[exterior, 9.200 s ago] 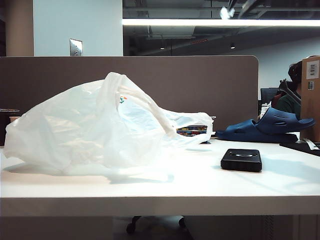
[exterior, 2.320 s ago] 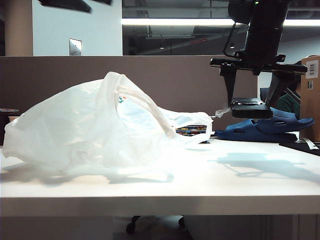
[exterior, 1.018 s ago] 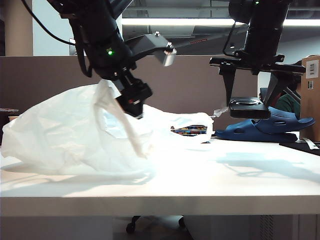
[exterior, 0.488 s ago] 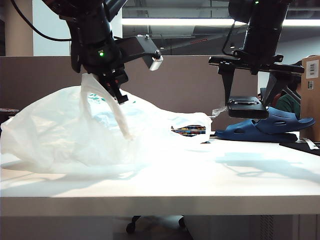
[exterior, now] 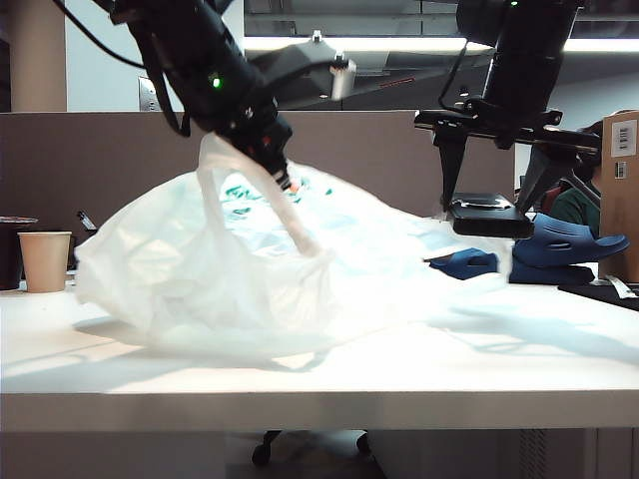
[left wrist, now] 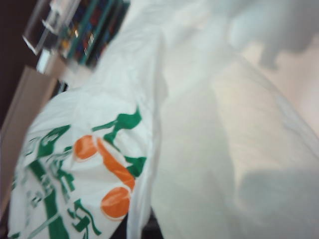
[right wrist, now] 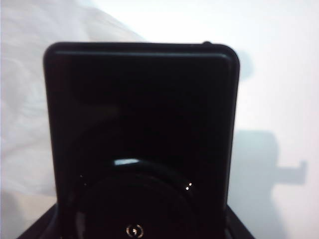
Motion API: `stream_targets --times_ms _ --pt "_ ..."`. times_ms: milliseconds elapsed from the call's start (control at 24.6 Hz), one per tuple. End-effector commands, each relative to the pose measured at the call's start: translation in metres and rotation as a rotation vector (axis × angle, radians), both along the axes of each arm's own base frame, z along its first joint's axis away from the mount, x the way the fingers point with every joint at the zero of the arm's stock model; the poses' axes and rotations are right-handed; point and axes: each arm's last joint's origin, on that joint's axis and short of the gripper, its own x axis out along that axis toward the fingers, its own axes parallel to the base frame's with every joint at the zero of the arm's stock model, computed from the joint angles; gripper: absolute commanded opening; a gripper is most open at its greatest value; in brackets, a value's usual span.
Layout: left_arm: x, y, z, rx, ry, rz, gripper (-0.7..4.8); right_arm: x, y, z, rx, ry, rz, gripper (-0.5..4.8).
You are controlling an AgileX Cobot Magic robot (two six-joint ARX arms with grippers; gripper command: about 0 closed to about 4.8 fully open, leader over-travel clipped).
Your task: Put the power bank into the bag.
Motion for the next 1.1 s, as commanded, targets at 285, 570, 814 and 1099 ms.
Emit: stream_targets --times_ms 285,570,814,1099 --pt "0.003 -0.002 0.016 -0.146 -0.067 0.031 -0.06 -0.009 0.005 0.003 0.105 0.079 0.146 2.6" --pt "0.005 -0.003 0.017 -0.175 -0.088 0.014 -0.06 -0.018 0.015 0.003 0.313 0.187 0.28 2.6" --pt "0.0 -0.01 0.017 -0.271 0.002 -0.195 -0.06 -0.018 0.029 0.005 0.322 0.139 0.345 2.59" --pt "-0.002 -0.01 0.017 -0.282 0.032 -0.243 -0.06 -0.001 0.035 -0.011 0.331 0.09 0.353 2.6"
